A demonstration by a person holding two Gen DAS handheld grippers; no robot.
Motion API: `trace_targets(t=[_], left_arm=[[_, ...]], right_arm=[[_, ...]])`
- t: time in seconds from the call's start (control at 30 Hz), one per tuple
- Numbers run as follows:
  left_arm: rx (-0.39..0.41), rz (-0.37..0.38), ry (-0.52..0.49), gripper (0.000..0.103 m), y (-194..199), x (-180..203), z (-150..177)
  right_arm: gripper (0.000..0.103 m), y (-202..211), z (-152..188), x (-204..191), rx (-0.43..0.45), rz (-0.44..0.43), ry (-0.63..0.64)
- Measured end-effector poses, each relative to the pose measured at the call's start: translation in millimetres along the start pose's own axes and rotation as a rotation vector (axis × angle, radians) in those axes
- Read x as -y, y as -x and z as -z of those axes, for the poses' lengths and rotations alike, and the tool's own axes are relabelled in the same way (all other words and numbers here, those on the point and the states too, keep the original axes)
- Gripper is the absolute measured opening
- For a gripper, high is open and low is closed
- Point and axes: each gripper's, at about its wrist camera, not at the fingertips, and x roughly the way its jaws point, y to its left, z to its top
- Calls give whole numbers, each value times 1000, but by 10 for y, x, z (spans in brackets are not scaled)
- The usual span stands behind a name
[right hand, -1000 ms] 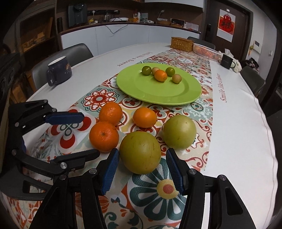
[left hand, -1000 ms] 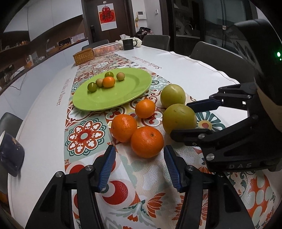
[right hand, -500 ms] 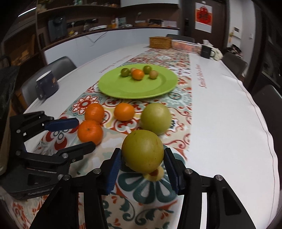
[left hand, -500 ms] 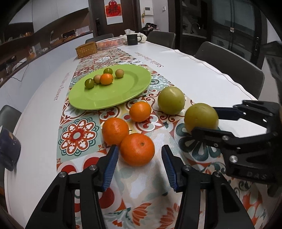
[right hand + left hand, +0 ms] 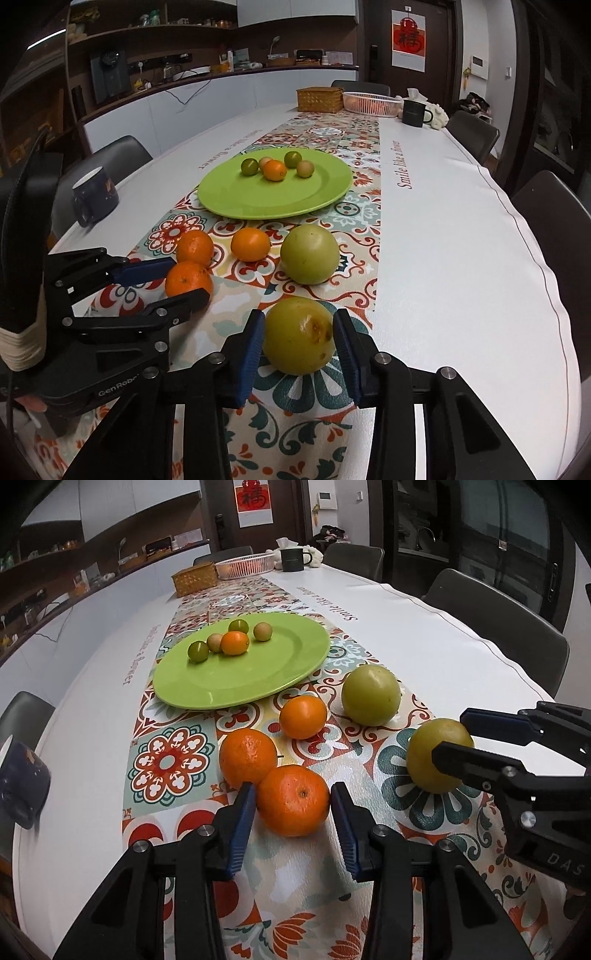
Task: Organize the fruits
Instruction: 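Grasp the large yellow-green pear with the right gripper while the left gripper grasps a mandarin, then carry the pear and mandarin onto the green plate and open both grippers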
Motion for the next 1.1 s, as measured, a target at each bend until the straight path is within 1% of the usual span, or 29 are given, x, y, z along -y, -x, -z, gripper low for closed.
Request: trace_targets(t=[0.03, 0.07, 0.1, 0.17, 0.3, 0.43, 0.53, 0.67, 0.8, 1.0, 1.1], left_arm=[[-2, 2, 6, 42, 4, -6, -1], [-3, 3, 10, 42, 7, -9, 3], [-5, 4, 13, 42, 7, -10, 2], [-7, 5, 16, 42, 13, -12, 3], [-6, 5, 19, 42, 7, -15, 0], [-5, 8, 23, 42, -2, -17, -2], [-1, 10, 23, 41, 2, -22, 4], [-2, 20, 36, 41, 47, -45, 15], [4, 35, 61, 41, 141, -74, 29], [38, 33, 77, 41, 351, -138, -1], [65, 19, 79, 41, 476, -176, -39]], right_arm=[[40, -2, -1, 18, 2, -3, -8], [44, -8, -5, 37, -2, -6, -18], [47, -27, -10, 53, -14, -7, -27], [50, -97, -4, 92, -47, -18, -45], [50, -229, 36, 154, -94, -74, -106], [50, -289, 48, 125, -103, -53, -93], [49, -285, 50, 123, -101, -51, -95], [49, -240, 50, 111, -85, -24, -88], [49, -158, 11, 96, -67, -25, -88], [49, 5, -81, 18, -30, -33, -75], [49, 93, -133, -30, -9, -36, -71]])
